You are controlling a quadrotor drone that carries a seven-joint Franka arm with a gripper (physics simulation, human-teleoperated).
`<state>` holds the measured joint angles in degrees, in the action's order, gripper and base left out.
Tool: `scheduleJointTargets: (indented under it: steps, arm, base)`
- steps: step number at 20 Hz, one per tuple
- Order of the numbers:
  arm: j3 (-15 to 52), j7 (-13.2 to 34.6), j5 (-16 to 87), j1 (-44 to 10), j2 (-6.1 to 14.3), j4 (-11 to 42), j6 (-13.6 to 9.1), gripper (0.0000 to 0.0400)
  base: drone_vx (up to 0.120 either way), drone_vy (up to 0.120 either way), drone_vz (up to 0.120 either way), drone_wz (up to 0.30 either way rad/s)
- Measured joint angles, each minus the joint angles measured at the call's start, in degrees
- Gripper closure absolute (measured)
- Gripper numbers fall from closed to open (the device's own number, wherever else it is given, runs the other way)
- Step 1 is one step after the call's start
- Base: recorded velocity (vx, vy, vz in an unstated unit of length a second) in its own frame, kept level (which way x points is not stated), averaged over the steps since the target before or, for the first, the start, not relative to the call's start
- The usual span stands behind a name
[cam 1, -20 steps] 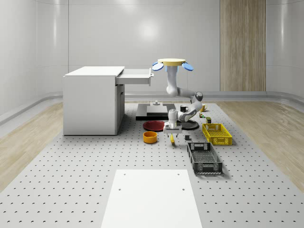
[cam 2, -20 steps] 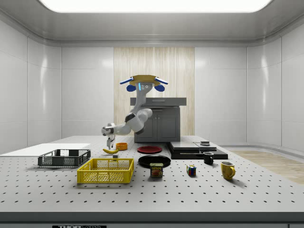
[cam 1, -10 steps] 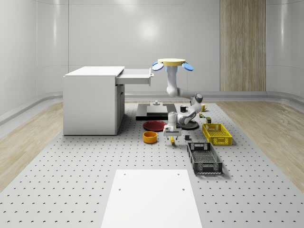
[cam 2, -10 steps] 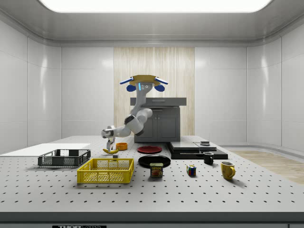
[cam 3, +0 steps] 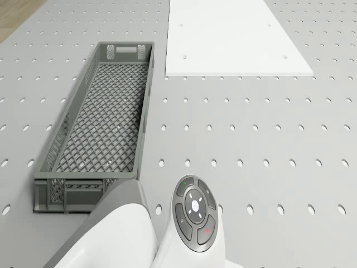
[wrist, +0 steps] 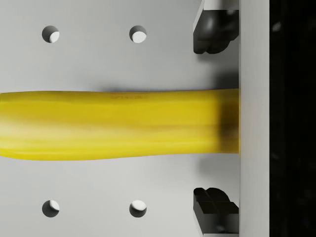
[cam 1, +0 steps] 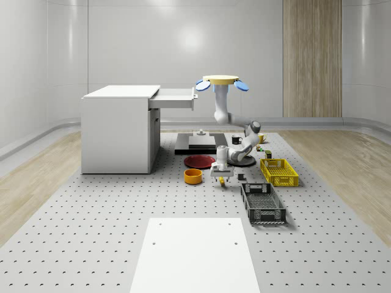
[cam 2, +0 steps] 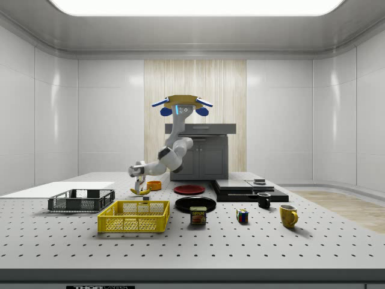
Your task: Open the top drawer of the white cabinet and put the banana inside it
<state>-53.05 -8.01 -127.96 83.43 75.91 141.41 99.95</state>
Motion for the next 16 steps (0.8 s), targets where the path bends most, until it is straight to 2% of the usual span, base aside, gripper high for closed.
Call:
scheduleJointTargets:
  steps: [3,6,8,10,16]
  arm:
    - [0.28,0.2,-0.39,-0.12,-0.36,-0.27,-0.01,0.0]
    - [0.43,0.37,-0.65,-0.29,-0.67,-0.39,-0.12,0.0121]
    - [0.49,0.48,-0.79,-0.41,-0.85,-0.43,-0.23,0.0172]
    - [0.53,0.59,-0.91,-0.53,-1.02,-0.45,-0.34,0.0203]
    - [0.48,1.73,-0.88,-0.95,-1.43,-0.31,-0.69,0.021]
  base:
    - [0.0,0.0,0.0,0.0]
    - [0.0,0.0,0.0,0.0]
    - [0.0,0.0,0.0,0.0]
    - [0.0,0.0,0.0,0.0]
    - [0.0,0.0,0.0,0.0]
